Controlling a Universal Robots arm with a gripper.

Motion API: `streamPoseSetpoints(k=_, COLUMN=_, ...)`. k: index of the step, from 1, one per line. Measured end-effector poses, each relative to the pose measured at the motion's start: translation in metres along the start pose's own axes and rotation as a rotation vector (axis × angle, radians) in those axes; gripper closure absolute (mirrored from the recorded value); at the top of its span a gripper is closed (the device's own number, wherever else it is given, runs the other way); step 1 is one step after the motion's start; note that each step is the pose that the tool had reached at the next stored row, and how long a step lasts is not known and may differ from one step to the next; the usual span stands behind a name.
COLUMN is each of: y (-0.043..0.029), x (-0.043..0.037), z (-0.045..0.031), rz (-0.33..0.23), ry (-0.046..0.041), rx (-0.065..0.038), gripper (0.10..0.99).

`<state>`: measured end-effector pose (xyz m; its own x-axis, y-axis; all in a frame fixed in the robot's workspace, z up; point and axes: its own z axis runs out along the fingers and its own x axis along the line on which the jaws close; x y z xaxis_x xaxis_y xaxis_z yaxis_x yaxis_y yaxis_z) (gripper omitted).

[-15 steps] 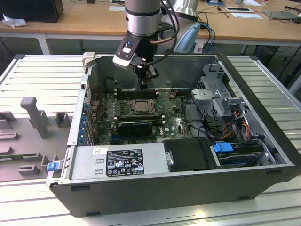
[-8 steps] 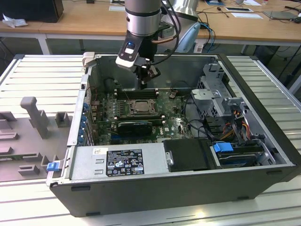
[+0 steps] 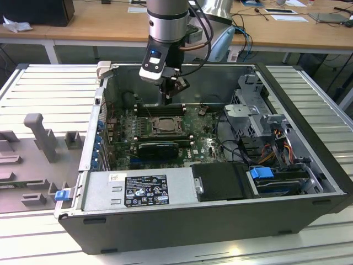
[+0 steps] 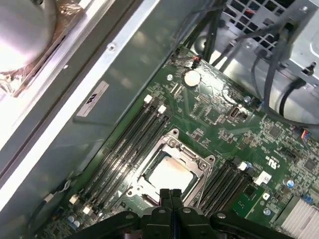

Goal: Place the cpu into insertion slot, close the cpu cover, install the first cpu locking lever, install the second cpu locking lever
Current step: 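Install the first cpu locking lever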

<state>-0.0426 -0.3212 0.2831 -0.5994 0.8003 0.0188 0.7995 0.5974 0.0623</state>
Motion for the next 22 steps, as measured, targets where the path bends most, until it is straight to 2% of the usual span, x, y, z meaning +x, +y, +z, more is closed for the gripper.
streamPoseSetpoints(k=3, y=0.0000, x=0.0000, z=0.0001, rz=-0.077, ry=0.0048, rx=0.001, gripper=0.980)
streamPoseSetpoints(k=5, y=0.0000, x=0.0000, z=0.0001, rz=-0.105, ry=0.0065, rx=0.002, gripper=0.980)
streamPoseSetpoints(k=6, y=0.0000, x=0.0000, z=0.0002, rz=-0.146, ry=0.0091, rx=0.003, gripper=0.980)
streamPoseSetpoints(k=11, y=0.0000, x=0.0000, z=0.0004, rz=-0.272, ry=0.0169, rx=0.005, gripper=0.980)
streamPoseSetpoints(k=17, y=0.0000, x=0.0000, z=0.0004, rz=-0.379, ry=0.0237, rx=0.007, gripper=0.980)
streamPoseSetpoints(k=22, y=0.0000, x=0.0000, z=0.0004, rz=-0.447, ry=0.0278, rx=0.008, gripper=0.980)
